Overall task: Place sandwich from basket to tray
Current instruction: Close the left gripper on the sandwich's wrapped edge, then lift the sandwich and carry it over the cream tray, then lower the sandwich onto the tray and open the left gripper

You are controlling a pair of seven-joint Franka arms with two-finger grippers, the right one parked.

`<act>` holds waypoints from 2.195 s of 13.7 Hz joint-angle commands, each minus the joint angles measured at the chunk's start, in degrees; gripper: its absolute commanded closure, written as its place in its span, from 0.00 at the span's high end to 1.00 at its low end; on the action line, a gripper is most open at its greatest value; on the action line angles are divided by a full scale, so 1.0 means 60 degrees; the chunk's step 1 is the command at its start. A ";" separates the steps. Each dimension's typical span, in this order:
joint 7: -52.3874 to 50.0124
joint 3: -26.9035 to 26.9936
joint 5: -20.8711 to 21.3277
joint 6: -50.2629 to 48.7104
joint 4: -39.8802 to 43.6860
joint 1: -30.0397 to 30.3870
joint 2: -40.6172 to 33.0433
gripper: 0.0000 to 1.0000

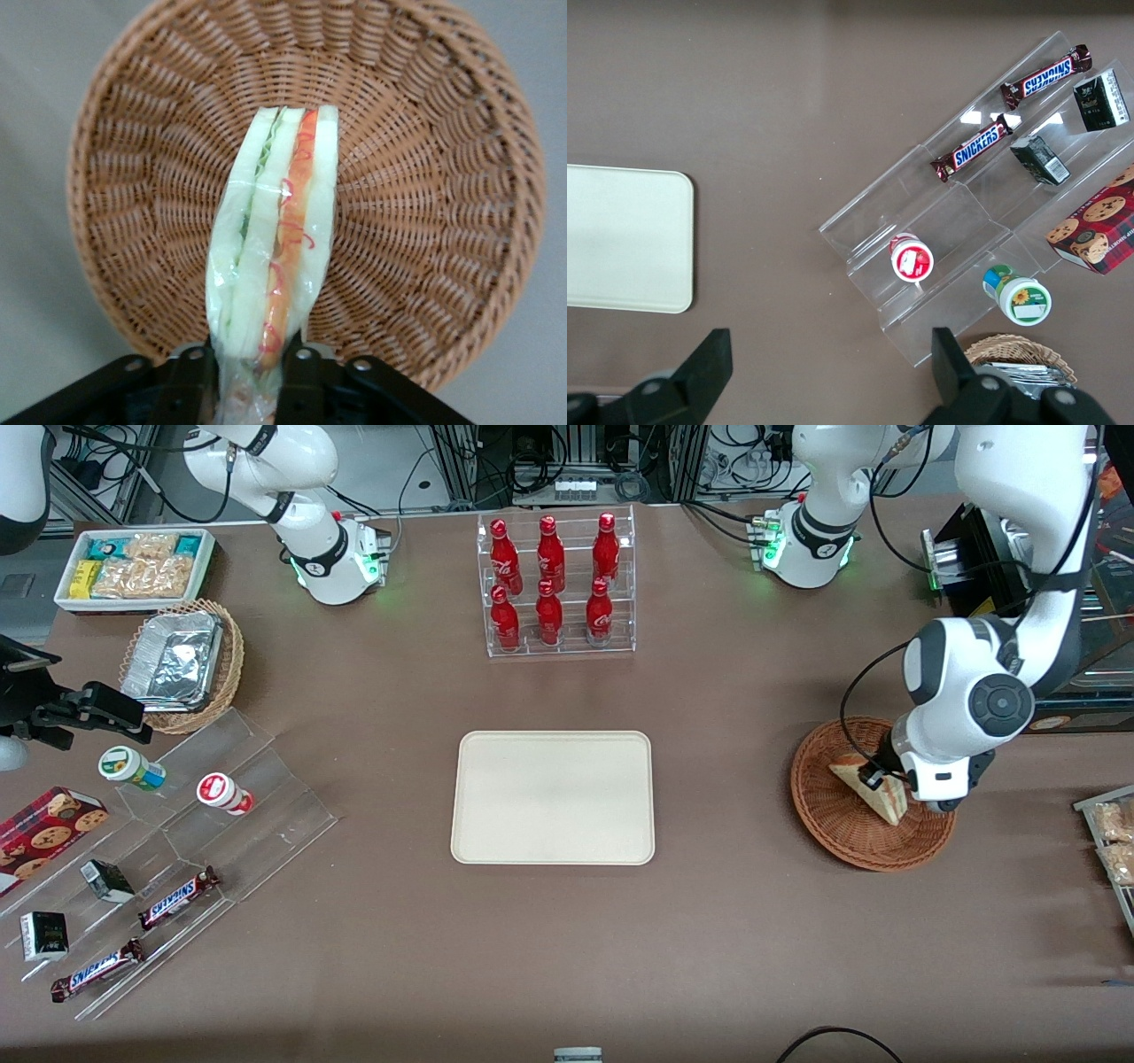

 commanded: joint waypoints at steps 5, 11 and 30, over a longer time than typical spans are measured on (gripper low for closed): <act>-0.0643 -0.0044 0.0258 -0.3400 0.2141 -0.2123 -0.0907 0.05; -0.0499 -0.0073 0.0083 -0.3901 0.3561 -0.4674 -0.0689 0.05; -0.0688 -0.0073 0.0506 0.0802 0.4912 -0.6962 0.4117 0.07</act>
